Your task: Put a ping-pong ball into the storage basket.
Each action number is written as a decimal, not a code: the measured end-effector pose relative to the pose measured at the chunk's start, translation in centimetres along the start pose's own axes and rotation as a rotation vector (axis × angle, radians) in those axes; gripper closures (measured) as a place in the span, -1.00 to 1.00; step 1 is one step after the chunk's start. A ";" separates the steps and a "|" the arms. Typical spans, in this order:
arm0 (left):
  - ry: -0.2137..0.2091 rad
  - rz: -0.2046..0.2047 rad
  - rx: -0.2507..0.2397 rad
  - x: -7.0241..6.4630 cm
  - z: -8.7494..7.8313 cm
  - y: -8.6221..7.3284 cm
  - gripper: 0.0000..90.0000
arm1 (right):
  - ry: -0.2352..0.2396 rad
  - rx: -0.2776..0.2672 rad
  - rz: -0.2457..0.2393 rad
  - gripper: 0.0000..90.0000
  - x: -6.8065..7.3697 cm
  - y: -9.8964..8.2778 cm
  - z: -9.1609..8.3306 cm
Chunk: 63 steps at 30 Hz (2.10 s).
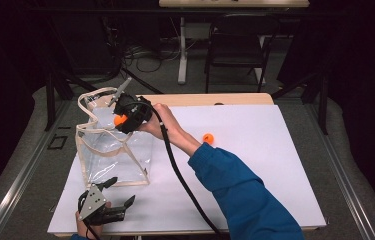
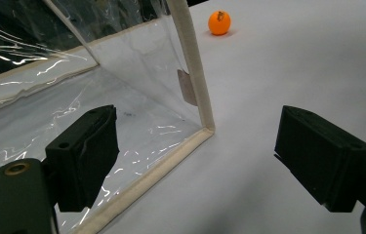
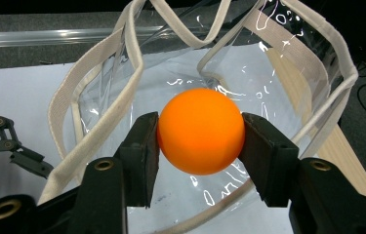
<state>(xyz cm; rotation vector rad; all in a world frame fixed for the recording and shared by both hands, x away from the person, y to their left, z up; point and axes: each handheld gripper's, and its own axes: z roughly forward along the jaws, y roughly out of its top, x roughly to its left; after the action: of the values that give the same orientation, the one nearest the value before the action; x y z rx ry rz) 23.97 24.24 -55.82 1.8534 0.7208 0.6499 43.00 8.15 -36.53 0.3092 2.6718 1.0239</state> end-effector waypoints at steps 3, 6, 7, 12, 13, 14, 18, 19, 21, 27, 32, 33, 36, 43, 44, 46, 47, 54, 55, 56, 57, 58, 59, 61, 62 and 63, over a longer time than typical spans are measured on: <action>0.002 -0.001 0.000 0.0 0.0 0.0 -0.64 | -0.002 -0.001 0.007 -0.04 0.0 0.0 -0.1; 0.001 -0.001 0.000 0.0 0.0 0.0 -0.64 | 0.001 -0.029 0.025 -0.36 -0.2 -0.2 -0.5; 0.001 -0.001 0.000 0.0 0.0 0.0 -0.64 | 0.001 -0.029 0.025 -0.36 -0.2 -0.2 -0.5; 0.001 -0.001 0.000 0.0 0.0 0.0 -0.64 | 0.006 -0.095 0.065 -0.73 -0.8 -0.9 -1.9; -0.001 0.000 0.001 0.0 0.0 0.0 -0.64 | 0.009 -0.098 0.068 -0.79 -0.9 -1.1 -2.1; -0.001 0.000 0.001 0.0 0.0 0.0 -0.64 | 0.009 -0.098 0.068 -0.79 -0.9 -1.1 -2.1; 0.001 0.001 0.001 0.0 0.0 0.0 -0.64 | 0.013 -0.120 0.086 -0.89 -1.3 -1.9 -2.7; 0.001 0.000 0.001 -0.1 0.0 0.0 -0.64 | 0.014 -0.125 0.090 -0.90 -1.4 -2.1 -2.8; 0.001 0.003 0.003 0.0 0.0 0.0 -0.64 | 0.012 -0.128 0.096 -0.92 -1.5 -2.5 -3.1; 0.000 0.005 0.003 0.0 0.0 0.0 -0.64 | 0.010 -0.151 0.105 -0.96 -1.6 -3.5 -3.9; 0.000 0.006 0.003 -0.1 0.0 0.0 -0.64 | 0.008 -0.167 0.119 -0.97 -1.7 -4.7 -4.7; 0.000 0.006 0.003 -0.1 0.0 0.0 -0.64 | 0.007 -0.172 0.120 -0.97 -1.7 -4.9 -4.8; -0.001 0.005 0.003 0.0 0.0 0.0 -0.64 | 0.008 -0.177 0.131 -0.97 -1.7 -5.7 -5.1; 0.000 0.006 0.004 0.0 0.1 0.0 -0.64 | 0.000 -0.177 0.138 -0.98 -1.6 -7.2 -5.3; 0.000 0.005 0.005 -0.1 0.1 0.0 -0.64 | -0.002 -0.173 0.141 -0.98 -1.6 -7.5 -5.4; -0.002 0.004 0.005 -0.1 0.1 0.0 -0.64 | -0.004 -0.174 0.143 -0.99 -1.6 -8.0 -5.5; -0.002 0.005 0.005 -0.1 0.1 0.1 -0.64 | -0.005 -0.177 0.144 -1.00 -1.6 -8.1 -5.6; -0.002 0.004 0.004 -0.1 0.1 0.0 -0.64 | -0.018 -0.176 0.150 -1.00 -1.2 -10.3 -5.7; -0.002 0.004 0.004 -0.1 0.1 0.0 -0.64 | -0.018 -0.176 0.150 -1.00 -1.2 -10.3 -5.7; -0.002 0.004 0.005 -0.1 0.1 0.0 -0.64 | -0.018 -0.171 0.155 -1.00 -1.1 -10.8 -5.6; -0.002 0.004 0.005 -0.1 0.1 0.0 -0.64 | -0.018 -0.171 0.155 -1.00 -1.1 -10.8 -5.6; -0.001 0.005 0.006 -0.1 0.1 0.0 -0.64 | -0.017 -0.170 0.154 -1.00 -1.1 -11.1 -5.6; -0.001 0.005 0.006 -0.1 0.1 0.0 -0.64 | -0.017 -0.167 0.160 -1.00 -1.1 -11.4 -5.5; -0.001 0.005 0.006 -0.1 0.1 0.0 -0.64 | -0.016 -0.167 0.164 -1.00 -1.0 -12.0 -5.5; -0.002 0.004 0.005 -0.1 0.1 0.0 -0.64 | -0.017 -0.167 0.167 -1.00 -1.0 -12.2 -5.5; -0.002 0.004 0.005 -0.1 0.1 0.0 -0.64 | -0.017 -0.164 0.167 -1.00 -0.9 -12.5 -5.5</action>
<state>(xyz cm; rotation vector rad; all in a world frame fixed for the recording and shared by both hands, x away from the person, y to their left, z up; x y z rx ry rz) 24.03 24.09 -55.85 1.8605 0.7179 0.6490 40.85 -4.67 -40.91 0.5111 2.5606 1.2753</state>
